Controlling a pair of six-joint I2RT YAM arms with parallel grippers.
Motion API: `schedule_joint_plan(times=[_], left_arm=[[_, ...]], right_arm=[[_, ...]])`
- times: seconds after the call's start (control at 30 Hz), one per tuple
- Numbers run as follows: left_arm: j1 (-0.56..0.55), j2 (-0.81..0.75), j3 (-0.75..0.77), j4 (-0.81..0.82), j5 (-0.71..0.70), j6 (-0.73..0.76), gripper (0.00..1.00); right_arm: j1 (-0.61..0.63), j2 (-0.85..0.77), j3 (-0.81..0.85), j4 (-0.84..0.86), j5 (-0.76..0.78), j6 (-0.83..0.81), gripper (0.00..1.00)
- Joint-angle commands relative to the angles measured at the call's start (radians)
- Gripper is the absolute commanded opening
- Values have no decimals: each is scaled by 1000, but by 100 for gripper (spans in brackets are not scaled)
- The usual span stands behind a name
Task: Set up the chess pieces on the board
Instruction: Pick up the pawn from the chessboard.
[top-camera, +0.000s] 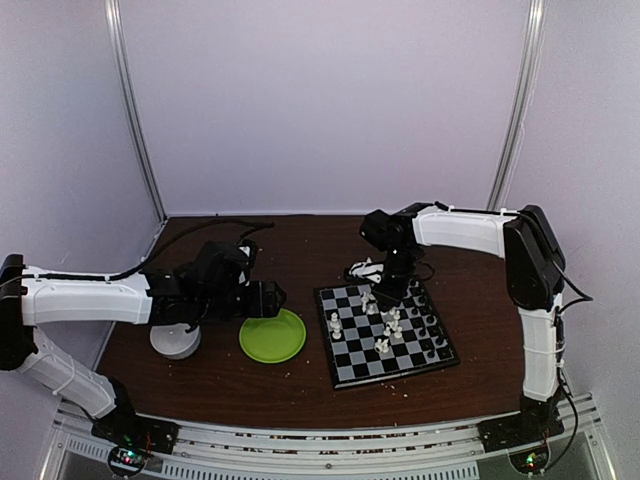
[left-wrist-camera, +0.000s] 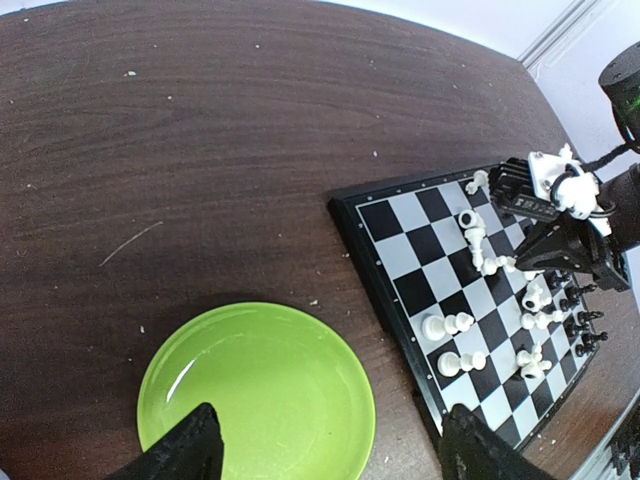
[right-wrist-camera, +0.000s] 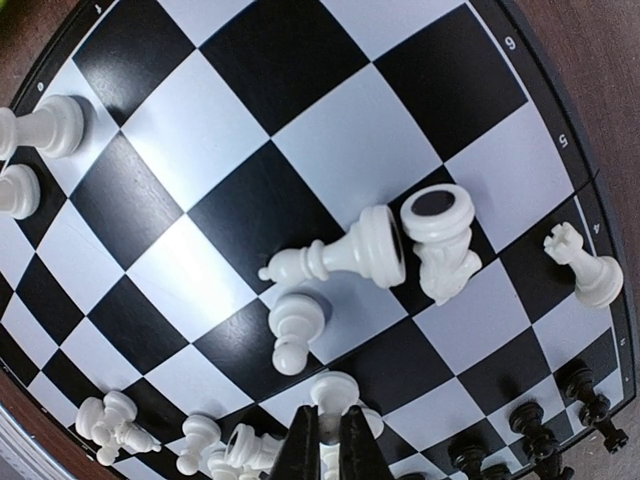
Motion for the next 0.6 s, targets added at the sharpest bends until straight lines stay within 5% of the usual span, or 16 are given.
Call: schedule_joint_plan(times=[0.0,0.57], left_arm=[[-5,6,0,32,3,-6,77],[-7,10,-12,48,1,-12,76]], right_arm=[[-1,-48,25,-29,-4,6,0],[94,-127,22,-38,-23,-6,0]])
